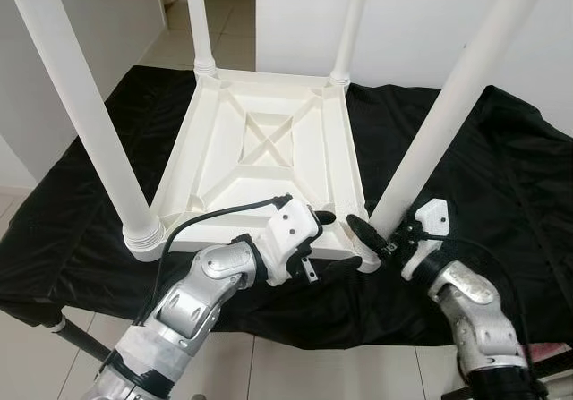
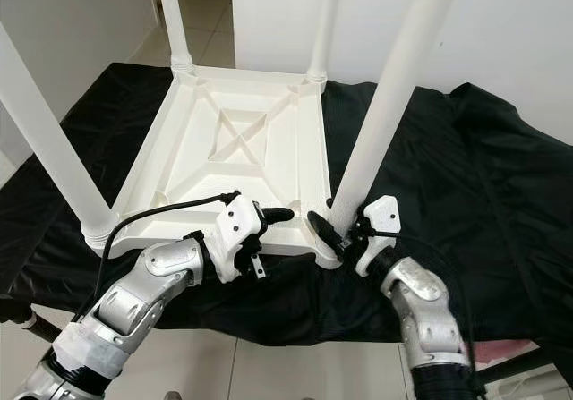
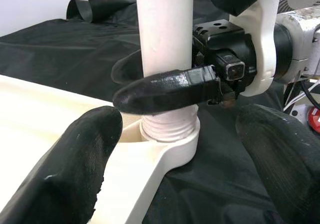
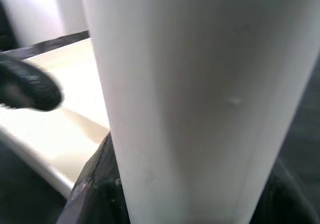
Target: Building children table
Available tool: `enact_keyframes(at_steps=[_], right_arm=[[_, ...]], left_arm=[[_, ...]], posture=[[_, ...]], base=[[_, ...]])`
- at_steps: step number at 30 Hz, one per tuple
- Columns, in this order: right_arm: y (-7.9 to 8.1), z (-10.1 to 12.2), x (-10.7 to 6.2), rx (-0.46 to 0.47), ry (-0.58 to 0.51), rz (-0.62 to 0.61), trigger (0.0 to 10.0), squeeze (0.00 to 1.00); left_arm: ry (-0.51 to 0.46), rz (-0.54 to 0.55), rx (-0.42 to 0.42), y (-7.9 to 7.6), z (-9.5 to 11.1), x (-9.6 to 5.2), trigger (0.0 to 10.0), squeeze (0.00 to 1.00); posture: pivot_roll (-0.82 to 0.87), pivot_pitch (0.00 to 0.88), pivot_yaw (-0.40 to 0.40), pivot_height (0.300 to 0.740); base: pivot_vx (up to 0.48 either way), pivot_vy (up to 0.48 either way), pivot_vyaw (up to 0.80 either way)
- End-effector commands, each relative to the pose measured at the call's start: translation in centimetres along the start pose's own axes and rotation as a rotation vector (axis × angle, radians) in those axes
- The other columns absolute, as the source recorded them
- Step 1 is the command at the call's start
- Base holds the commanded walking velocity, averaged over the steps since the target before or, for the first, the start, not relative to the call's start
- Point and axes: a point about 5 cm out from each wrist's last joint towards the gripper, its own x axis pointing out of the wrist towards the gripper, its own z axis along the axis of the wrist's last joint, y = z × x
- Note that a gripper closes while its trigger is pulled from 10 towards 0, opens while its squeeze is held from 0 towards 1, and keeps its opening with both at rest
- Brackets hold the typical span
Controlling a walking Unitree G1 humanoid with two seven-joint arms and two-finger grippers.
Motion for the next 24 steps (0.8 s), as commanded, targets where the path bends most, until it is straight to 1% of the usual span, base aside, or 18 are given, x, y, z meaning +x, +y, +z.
enact_keyframes(at_steps=[1,2,4,5,6,7,8,9,10,11,14,15,16,19,20,24], right_arm=[[-0.7,0.4,-0.3,0.008,-0.023,-0.095,10.0,0.0],[-0.7,0.4,-0.3,0.008,-0.023,-0.095,10.0,0.0],[-1.0,0.2,-0.4,0.0,-0.014,-0.227,10.0,0.0],[-1.0,0.2,-0.4,0.0,-0.014,-0.227,10.0,0.0],[-1.0,0.1,-0.4,0.011,-0.014,-0.286,10.0,0.0],[-1.0,0.1,-0.4,0.011,-0.014,-0.286,10.0,0.0],[-0.7,-0.1,-0.4,0.016,-0.006,-0.35,10.0,0.0],[-0.1,-0.3,-0.3,0.068,-0.005,-0.436,10.0,0.0],[-0.1,-0.3,-0.3,0.068,-0.005,-0.436,10.0,0.0],[0.3,-0.4,-0.2,0.077,0.003,-0.481,10.0,0.0],[0.4,-0.5,0.0,0.081,0.008,-0.507,10.0,0.0],[1.0,-0.7,0.3,0.103,0.013,-0.528,10.0,0.0],[1.0,-0.7,0.3,0.103,0.013,-0.528,10.0,0.0],[4.2,-1.4,1.5,0.15,0.036,-0.576,10.0,0.0],[4.8,-1.5,1.6,0.158,0.04,-0.589,10.0,0.0],[4.9,-1.7,1.5,0.16,0.044,-0.62,10.0,0.0]], left_arm=[[0.016,0.047,0.01,0.4,-0.2,-0.2,10.0,0.0],[0.016,0.047,0.01,0.4,-0.2,-0.2,10.0,0.0],[0.027,0.065,0.029,0.8,-0.3,-0.6,10.0,0.0],[0.027,0.065,0.029,0.8,-0.3,-0.6,10.0,0.0],[0.032,0.074,0.038,1.1,-0.4,-0.7,10.0,0.0],[0.032,0.074,0.038,1.1,-0.4,-0.7,10.0,0.0],[0.036,0.076,0.028,1.2,-0.5,-0.9,10.0,0.0],[0.031,0.08,0.016,1.2,-0.4,-1.0,10.0,0.0],[0.031,0.08,0.016,1.2,-0.4,-1.0,10.0,0.0],[0.031,0.081,0.013,1.1,-0.4,-1.0,10.0,0.0],[0.032,0.081,0.014,1.2,-0.4,-0.9,10.0,0.0],[0.029,0.082,0.015,1.1,-0.5,-0.9,10.0,0.0],[0.029,0.082,0.015,1.1,-0.5,-0.9,10.0,0.0],[0.019,0.088,-0.001,0.4,-0.5,-0.8,10.0,0.0],[0.02,0.088,0.0,0.2,-0.5,-0.9,10.0,0.0],[0.027,0.094,0.005,0.4,-0.6,-1.1,10.0,0.0]], posture=[[-0.01,0.0,-0.049,0.74],[-0.01,0.0,-0.049,0.74],[-0.02,0.0,-0.05,0.74],[-0.02,0.0,-0.05,0.74],[-0.02,0.0,-0.05,0.74],[-0.02,0.0,-0.05,0.74],[-0.02,0.0,-0.049,0.74],[-0.03,0.0,-0.051,0.74],[-0.03,0.0,-0.051,0.74],[-0.02,0.0,-0.053,0.74],[-0.02,0.0,-0.055,0.74],[-0.02,0.0,-0.056,0.74],[-0.02,0.0,-0.056,0.74],[-0.02,0.0,-0.045,0.74],[-0.02,0.001,-0.046,0.74],[-0.02,0.008,-0.043,0.74]], base=[[0.0,0.0,0.0],[0.0,0.0,0.0],[0.0,0.0,0.0],[0.0,0.0,0.0],[0.0,0.0,0.0],[0.0,0.0,0.0],[0.0,0.0,0.0],[0.0,0.0,0.0],[0.0,0.0,0.0],[0.0,0.0,0.0],[0.0,0.0,0.0],[0.0,0.0,0.0],[0.0,0.0,0.0],[0.0,0.0,0.0],[0.0,0.0,0.0],[0.0,0.0,0.0]])
